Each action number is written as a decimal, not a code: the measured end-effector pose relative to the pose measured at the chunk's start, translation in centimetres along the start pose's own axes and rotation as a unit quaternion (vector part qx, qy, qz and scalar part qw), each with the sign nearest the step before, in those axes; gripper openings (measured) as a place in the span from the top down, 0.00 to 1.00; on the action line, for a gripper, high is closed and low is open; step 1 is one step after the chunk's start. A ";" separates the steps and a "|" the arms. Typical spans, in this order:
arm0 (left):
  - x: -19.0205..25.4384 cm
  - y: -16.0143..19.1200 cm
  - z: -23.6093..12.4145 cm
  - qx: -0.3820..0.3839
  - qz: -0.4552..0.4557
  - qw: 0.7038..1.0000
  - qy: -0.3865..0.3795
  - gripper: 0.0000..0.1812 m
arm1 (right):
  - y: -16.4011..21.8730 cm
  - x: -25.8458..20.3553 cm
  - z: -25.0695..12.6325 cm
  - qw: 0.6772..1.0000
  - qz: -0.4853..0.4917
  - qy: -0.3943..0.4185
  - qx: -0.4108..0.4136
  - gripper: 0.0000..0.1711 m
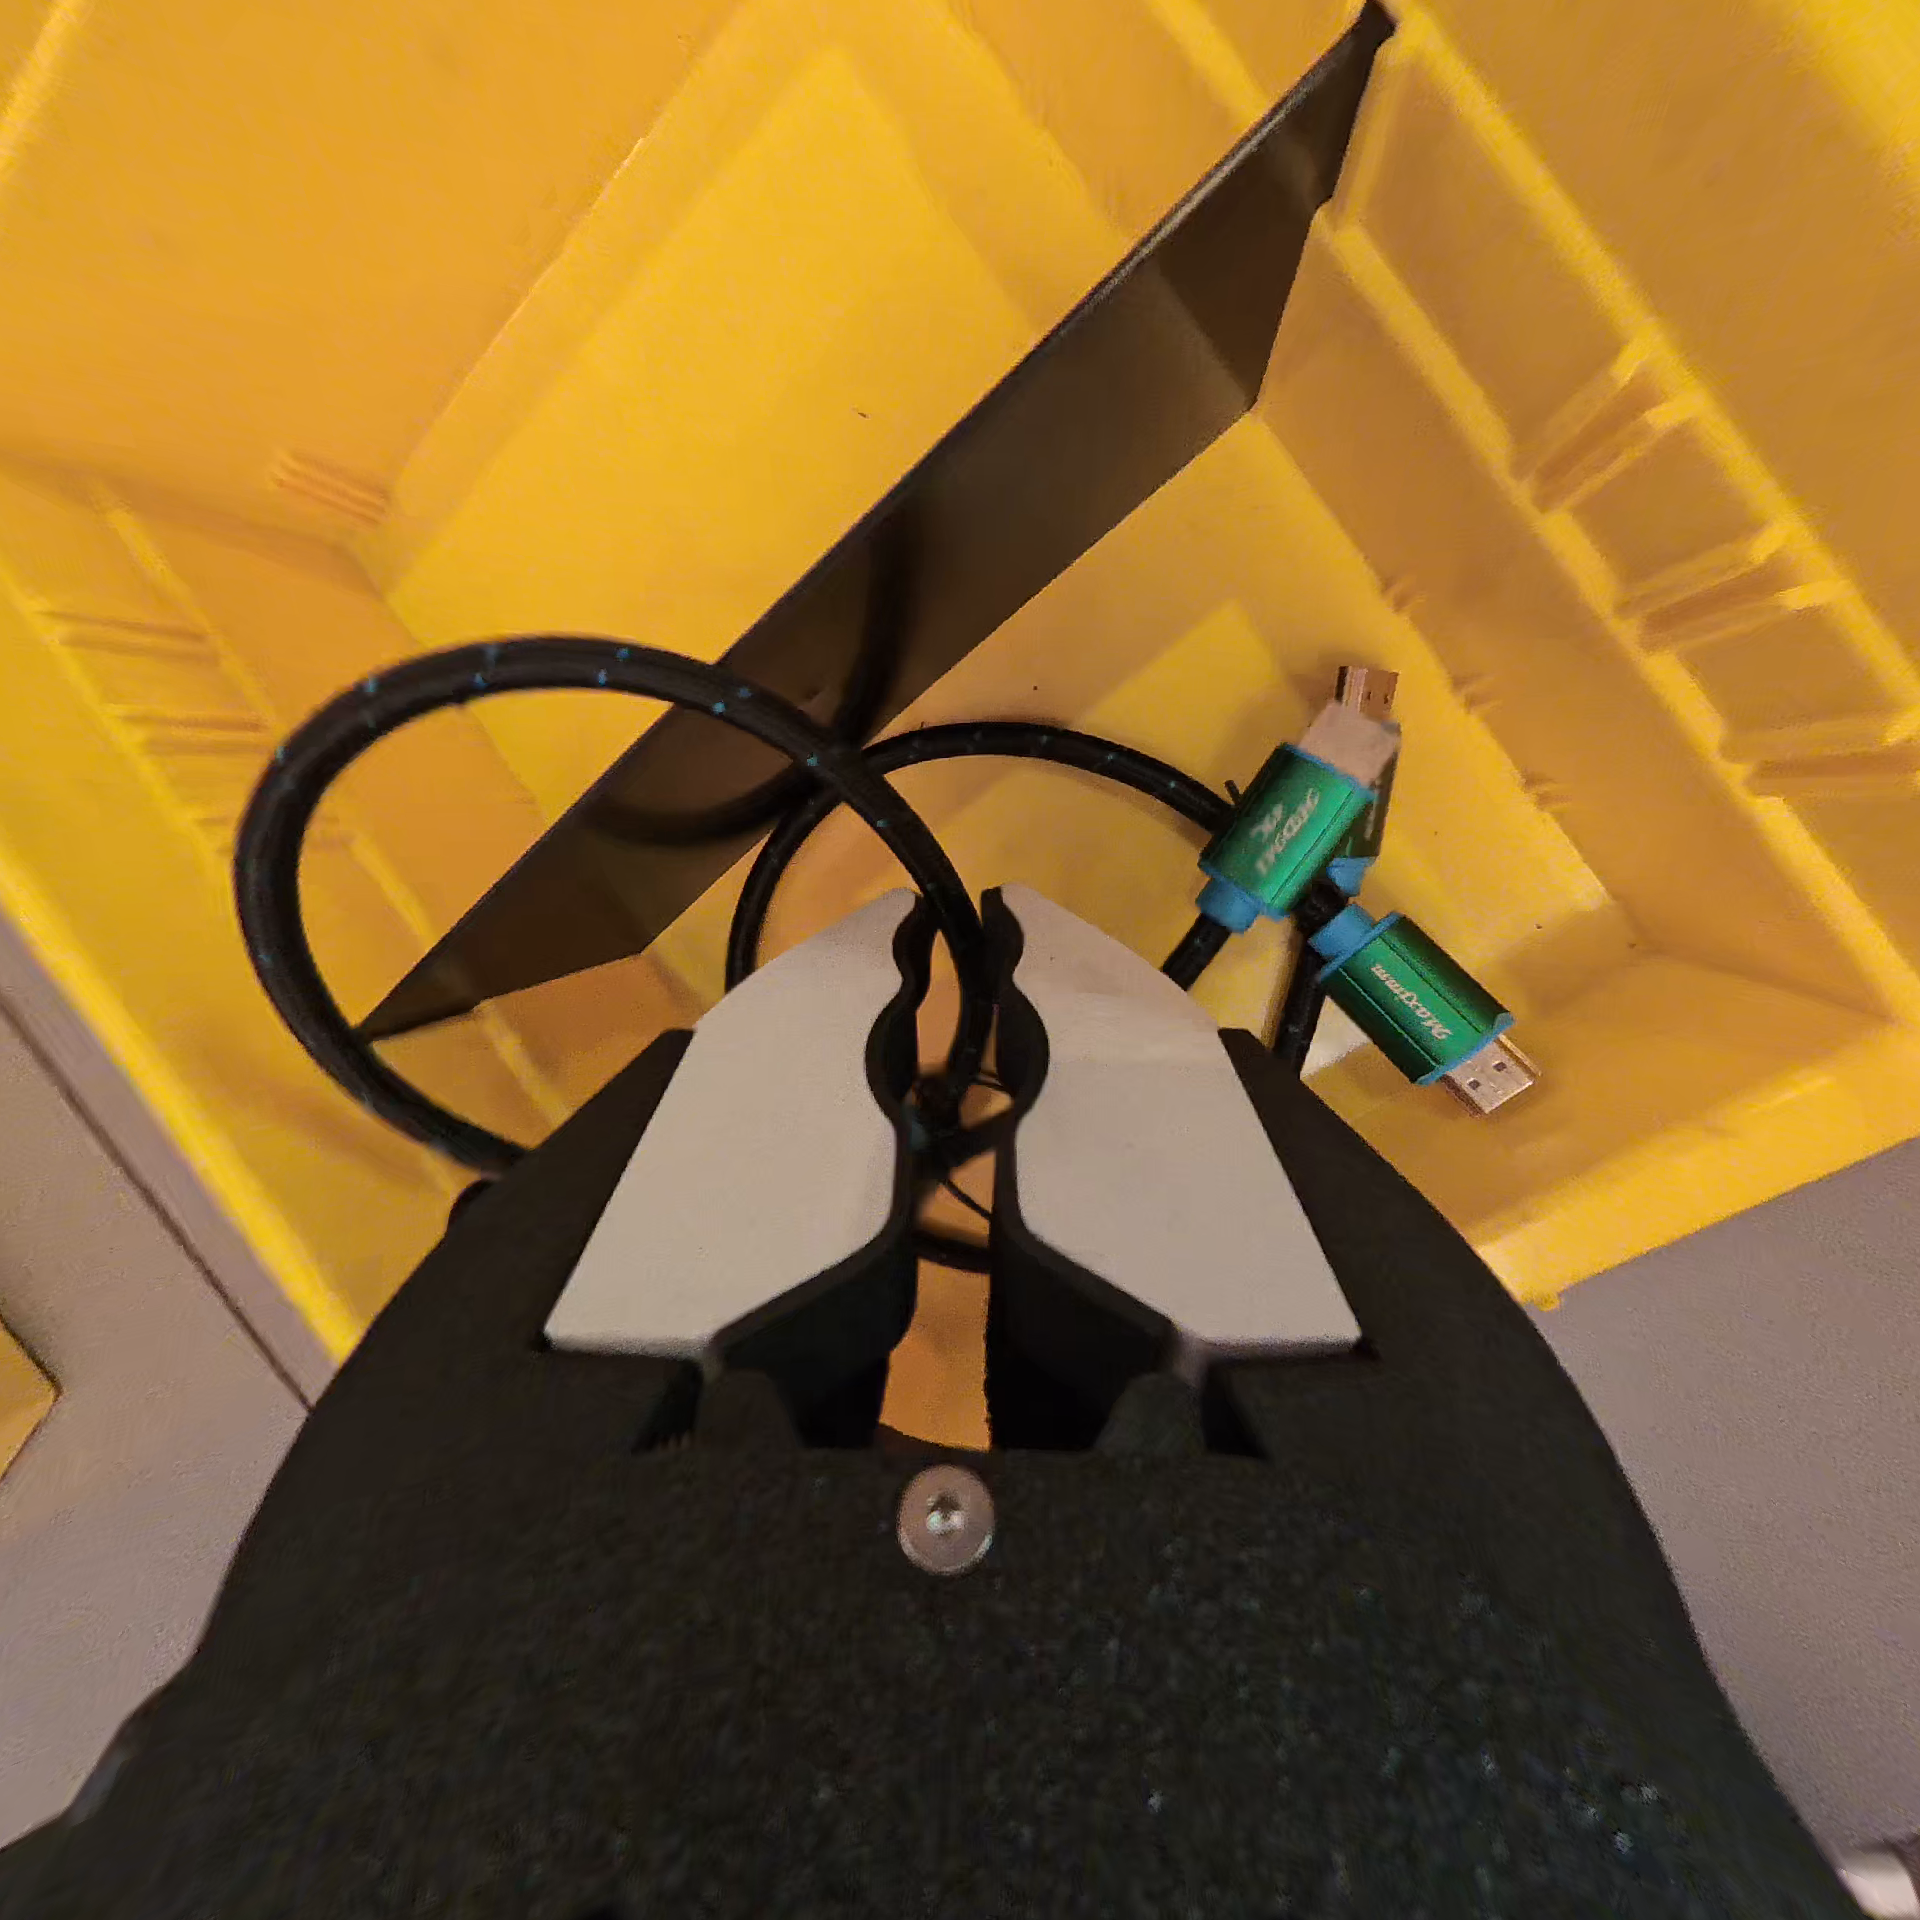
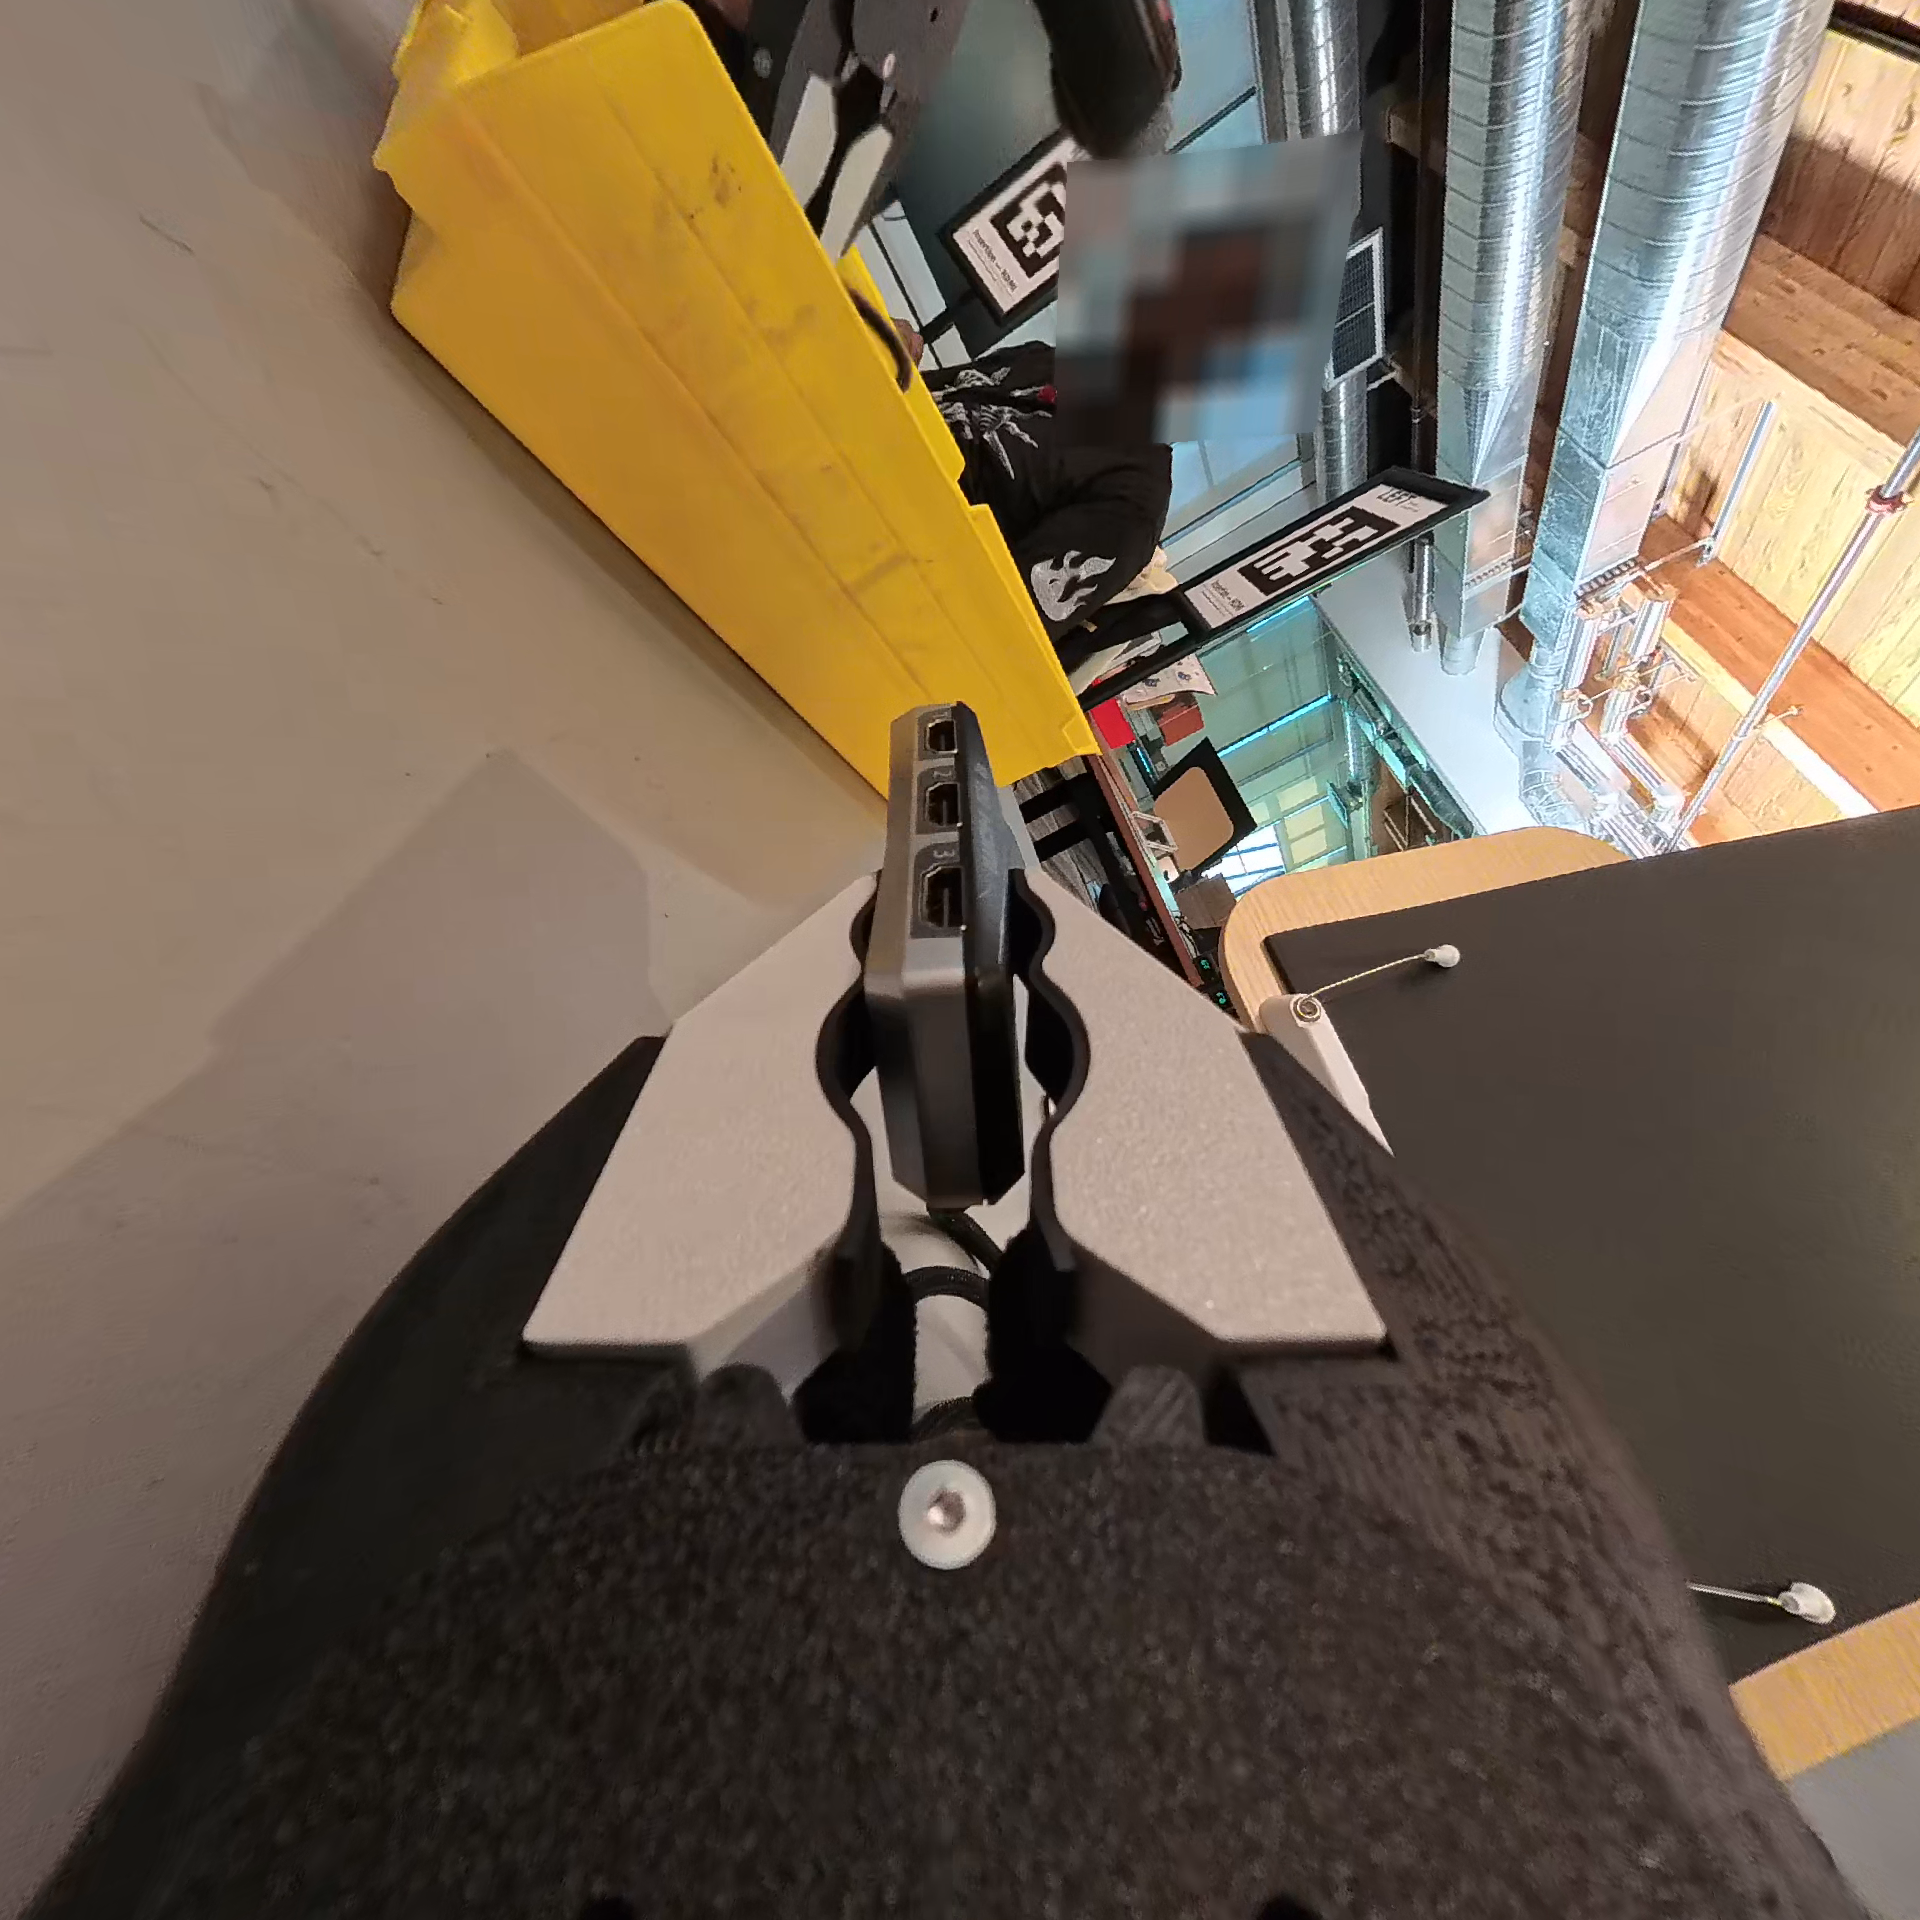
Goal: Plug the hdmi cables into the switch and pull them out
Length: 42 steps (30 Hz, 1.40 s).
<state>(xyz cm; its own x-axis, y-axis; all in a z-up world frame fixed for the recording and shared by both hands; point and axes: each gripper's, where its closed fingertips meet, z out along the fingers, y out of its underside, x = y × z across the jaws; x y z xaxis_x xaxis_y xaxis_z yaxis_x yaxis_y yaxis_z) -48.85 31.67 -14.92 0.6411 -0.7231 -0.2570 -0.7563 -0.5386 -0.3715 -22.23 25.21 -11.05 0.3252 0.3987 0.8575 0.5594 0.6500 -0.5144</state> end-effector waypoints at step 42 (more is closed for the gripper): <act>25.7 -5.6 -10.5 0.255 -0.103 0.930 0.243 0.87 | -0.1 0.1 -0.3 1.000 0.007 -0.002 0.006 0.88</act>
<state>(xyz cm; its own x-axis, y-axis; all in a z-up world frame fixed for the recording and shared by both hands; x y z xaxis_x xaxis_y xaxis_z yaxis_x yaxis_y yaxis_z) -29.51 11.55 -10.11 0.5370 -0.8043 0.2545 -0.3839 -0.5016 -0.7752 -22.08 24.99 -10.90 0.3301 0.4096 0.8505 0.5460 0.6521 -0.5260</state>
